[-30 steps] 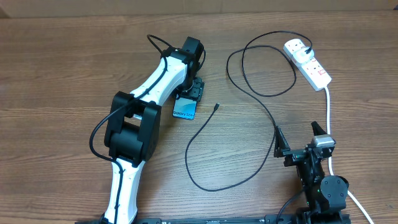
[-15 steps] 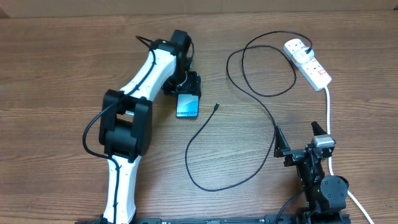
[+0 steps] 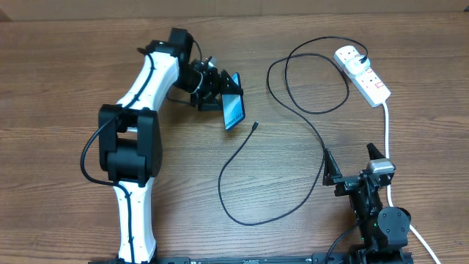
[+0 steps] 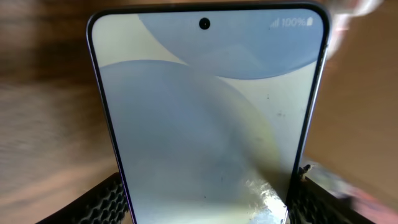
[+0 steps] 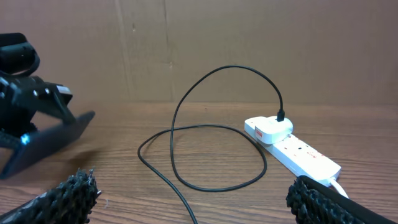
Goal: Plug charger to phone and switch on socket
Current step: 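Lift the phone upright with the left gripper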
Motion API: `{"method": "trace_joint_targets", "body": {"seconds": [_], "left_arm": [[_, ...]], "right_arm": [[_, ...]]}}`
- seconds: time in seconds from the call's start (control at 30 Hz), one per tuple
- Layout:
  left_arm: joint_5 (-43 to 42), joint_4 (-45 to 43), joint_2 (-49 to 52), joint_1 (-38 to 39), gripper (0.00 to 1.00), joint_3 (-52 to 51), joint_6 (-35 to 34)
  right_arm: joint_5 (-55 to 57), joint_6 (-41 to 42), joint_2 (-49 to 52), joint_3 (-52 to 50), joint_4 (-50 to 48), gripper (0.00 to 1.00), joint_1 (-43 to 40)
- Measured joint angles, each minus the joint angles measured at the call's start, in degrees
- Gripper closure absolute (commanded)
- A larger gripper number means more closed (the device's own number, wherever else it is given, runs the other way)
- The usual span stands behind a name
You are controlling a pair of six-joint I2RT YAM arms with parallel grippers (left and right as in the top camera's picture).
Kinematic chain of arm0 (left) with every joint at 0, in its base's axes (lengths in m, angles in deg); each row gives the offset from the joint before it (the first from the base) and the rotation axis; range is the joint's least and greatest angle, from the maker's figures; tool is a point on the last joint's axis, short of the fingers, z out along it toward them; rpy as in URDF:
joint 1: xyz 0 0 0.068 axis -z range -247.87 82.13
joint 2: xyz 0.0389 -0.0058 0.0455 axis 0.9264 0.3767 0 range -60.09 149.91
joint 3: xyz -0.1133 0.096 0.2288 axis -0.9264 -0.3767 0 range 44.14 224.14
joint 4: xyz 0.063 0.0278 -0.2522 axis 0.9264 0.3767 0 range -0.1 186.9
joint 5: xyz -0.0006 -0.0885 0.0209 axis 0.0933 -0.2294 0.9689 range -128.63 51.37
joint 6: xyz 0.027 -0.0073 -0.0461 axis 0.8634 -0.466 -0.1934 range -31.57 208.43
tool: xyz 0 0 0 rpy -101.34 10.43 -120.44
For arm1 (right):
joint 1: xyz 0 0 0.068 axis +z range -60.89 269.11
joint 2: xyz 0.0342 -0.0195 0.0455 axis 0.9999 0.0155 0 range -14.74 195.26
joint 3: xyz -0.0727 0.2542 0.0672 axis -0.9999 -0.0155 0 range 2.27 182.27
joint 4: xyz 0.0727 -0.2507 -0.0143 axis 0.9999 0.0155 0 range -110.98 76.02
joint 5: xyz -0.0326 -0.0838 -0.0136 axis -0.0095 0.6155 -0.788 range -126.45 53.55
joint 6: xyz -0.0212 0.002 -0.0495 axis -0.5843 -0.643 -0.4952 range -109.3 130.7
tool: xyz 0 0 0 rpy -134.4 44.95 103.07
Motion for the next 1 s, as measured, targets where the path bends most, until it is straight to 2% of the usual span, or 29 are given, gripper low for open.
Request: {"method": "trace_joint_targets", "body": {"seconds": [0.27,0.4,0.73,1.0], "left_arm": [[-18.29,0.00,0.00,-3.28,0.35,0.00,-7.30],[-24.52,0.15,0.00,-3.91,0.37,0.00,-10.03],[-34.10,0.48,0.00,-3.98,0.37,0.00,-15.74],[-36.46,0.66,0.00,-3.98,0.37,0.00,-19.04]], "right_arm": [[0.00,0.00,0.00,0.00,0.00,0.00,0.00],[0.00,-0.02,0.00,0.00,0.02,0.00,0.00],[0.00,0.00,0.00,0.00,0.00,0.00,0.00],[0.00,0.00,0.00,0.00,-0.02,0.00,0.00]]}}
